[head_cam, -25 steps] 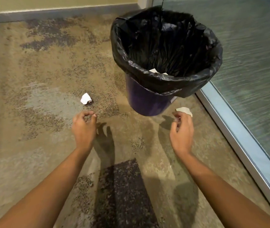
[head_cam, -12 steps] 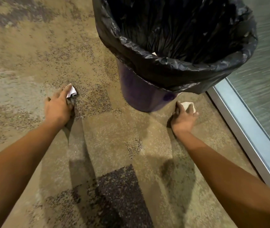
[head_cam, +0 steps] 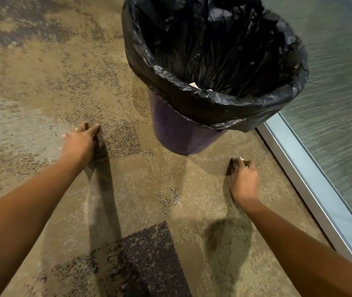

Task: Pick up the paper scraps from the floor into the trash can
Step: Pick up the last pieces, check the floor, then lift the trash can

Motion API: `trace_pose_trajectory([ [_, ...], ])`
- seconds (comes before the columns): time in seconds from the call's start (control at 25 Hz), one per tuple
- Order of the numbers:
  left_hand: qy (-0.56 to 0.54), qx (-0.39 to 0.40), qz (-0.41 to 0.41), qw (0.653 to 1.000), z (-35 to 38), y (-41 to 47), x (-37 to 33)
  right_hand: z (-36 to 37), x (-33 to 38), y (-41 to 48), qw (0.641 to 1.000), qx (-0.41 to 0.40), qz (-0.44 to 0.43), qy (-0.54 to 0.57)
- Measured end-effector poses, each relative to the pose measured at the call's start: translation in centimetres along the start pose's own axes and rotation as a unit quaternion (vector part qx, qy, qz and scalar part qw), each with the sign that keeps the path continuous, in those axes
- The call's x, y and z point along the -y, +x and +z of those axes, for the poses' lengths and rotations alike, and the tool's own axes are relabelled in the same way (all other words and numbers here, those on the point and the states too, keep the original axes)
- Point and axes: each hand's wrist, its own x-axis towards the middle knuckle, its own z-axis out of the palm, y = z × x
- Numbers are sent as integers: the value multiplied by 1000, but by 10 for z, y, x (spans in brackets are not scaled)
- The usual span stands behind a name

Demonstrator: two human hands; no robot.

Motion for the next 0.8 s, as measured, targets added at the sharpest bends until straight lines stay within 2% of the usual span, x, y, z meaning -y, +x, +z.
trace_pose_trajectory([
  [0.24, -37, -62, 27, 997, 4, -61, -5, 4, -13, -18, 999, 16, 3, 28],
  [0.36, -88, -47, 29, 995, 12, -91, -3, 3, -14, -40, 999, 46, 16, 18],
  [0.52, -176, -4, -5, 984, -2, -141, -23, -14, -11, -69, 994, 61, 40, 83],
  [0.68, -217, -65, -25, 974, -23, -188, -44, -45, 8, -99, 976, 8, 66, 205],
  [0.8, -311, -130, -35, 941, -65, -213, -78, -86, 37, -126, 962, -95, 4, 258],
])
